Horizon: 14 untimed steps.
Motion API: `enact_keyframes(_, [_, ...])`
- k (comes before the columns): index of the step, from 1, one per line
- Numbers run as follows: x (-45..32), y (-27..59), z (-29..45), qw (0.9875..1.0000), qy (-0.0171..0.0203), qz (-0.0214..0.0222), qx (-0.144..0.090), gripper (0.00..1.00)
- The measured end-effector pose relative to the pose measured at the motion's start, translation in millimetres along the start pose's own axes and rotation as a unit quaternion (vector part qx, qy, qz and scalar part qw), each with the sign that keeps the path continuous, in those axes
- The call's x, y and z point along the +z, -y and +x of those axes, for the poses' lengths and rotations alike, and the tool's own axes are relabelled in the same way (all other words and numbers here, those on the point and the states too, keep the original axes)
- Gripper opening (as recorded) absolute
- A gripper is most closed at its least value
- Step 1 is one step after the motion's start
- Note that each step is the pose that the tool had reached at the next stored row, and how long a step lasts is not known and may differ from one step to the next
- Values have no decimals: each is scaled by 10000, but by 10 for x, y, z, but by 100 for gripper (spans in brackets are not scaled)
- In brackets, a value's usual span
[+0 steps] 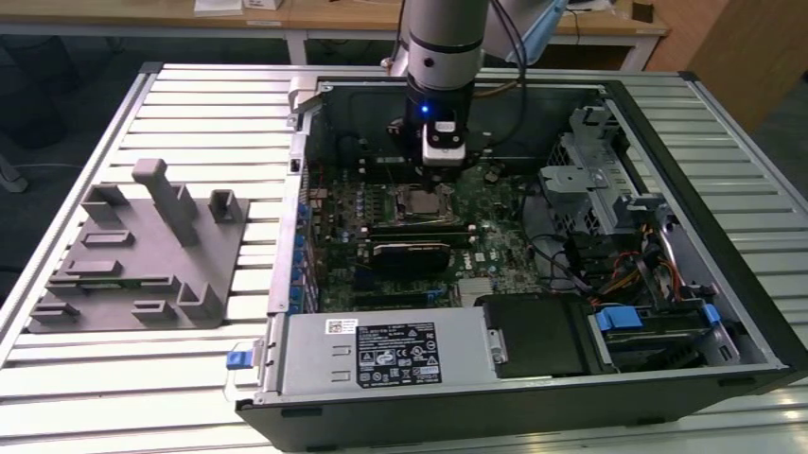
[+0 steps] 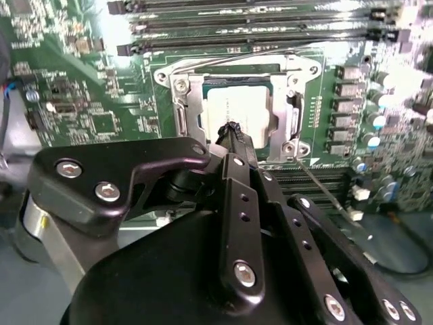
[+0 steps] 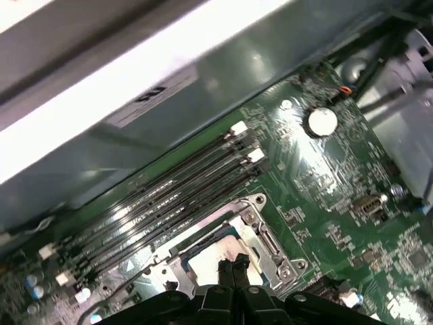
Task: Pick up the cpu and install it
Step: 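Close the cpu cover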
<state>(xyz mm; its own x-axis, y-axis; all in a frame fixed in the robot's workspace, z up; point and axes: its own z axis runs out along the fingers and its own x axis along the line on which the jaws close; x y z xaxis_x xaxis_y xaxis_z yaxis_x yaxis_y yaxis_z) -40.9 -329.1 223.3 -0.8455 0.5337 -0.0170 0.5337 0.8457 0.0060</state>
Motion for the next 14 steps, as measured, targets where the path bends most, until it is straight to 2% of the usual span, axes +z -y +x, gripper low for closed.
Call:
enact_keyframes(3, [1,0,0,9996,-1,-5,-276,11])
enact_keyframes(7, [2,0,0,9980,-4,-11,-637,11])
enact_keyframes(11, [3,0,0,9950,-6,-17,-998,11])
enact_keyframes(14, [4,0,0,9918,-8,-22,-1274,11])
